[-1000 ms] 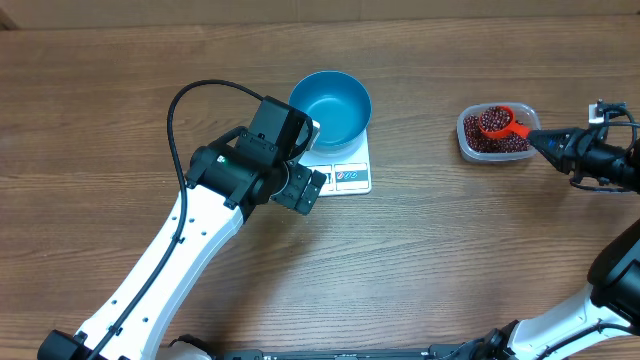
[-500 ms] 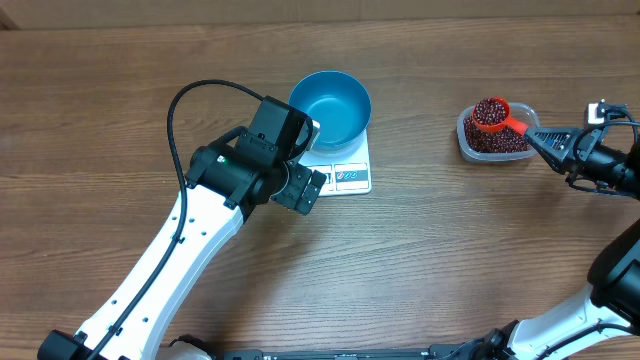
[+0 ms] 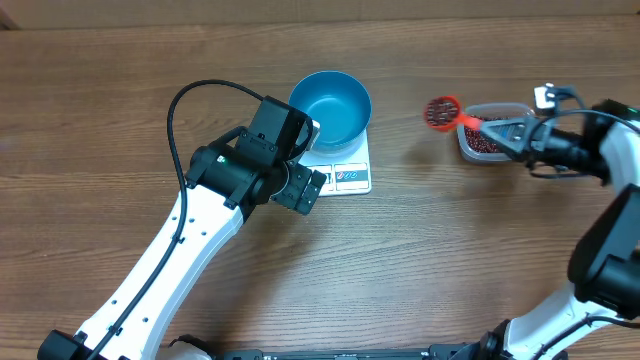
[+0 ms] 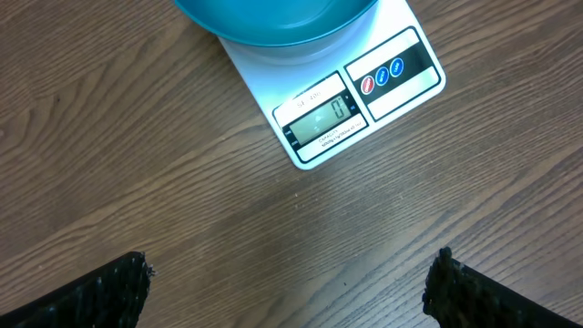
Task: Scoop item into bowl and weigh 150g on scale
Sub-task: 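Lift the filled scoop and carry it over the teal bowl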
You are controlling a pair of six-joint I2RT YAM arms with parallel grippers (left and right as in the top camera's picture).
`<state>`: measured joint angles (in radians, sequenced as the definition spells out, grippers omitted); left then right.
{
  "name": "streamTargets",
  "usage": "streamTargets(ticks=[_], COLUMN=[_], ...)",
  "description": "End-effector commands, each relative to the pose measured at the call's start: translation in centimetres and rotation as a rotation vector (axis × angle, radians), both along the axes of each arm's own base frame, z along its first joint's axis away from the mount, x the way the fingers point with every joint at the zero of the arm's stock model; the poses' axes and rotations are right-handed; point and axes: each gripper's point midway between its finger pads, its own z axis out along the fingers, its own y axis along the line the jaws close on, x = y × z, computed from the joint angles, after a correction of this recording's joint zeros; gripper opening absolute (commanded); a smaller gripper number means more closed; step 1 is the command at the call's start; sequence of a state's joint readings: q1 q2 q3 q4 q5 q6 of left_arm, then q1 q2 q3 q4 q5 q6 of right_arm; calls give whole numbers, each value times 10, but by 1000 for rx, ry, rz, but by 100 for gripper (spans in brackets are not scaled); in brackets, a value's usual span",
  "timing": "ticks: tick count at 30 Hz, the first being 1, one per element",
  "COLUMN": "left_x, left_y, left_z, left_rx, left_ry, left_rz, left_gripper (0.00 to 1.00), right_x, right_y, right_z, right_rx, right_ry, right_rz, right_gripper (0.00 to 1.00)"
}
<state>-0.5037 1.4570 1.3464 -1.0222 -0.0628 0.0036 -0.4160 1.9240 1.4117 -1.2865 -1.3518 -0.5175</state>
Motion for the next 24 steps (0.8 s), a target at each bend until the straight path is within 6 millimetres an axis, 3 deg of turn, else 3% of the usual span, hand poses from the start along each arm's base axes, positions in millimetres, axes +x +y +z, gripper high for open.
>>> streamTargets(ticks=[1,12,17,24], left_x=[-2,-2,-2,-2], left_y=[-1,-1,-1,-1], left_z=[2,2,2,2], left_rx=[-7,-7,-7,-7], left_ry=[-5,-5,-6,-5], left_rz=[-20,-19,-20,-20], left_gripper=[100,100,100,100], right_x=[9,24,44,56], right_y=[26,101,130,165], right_z=[33,58,45,38], right_rx=[46,53,-51,-133], right_ry=[-121,-192,-125,-112], right_rz=[63,250,249,238], right_gripper=[4,4,4,4])
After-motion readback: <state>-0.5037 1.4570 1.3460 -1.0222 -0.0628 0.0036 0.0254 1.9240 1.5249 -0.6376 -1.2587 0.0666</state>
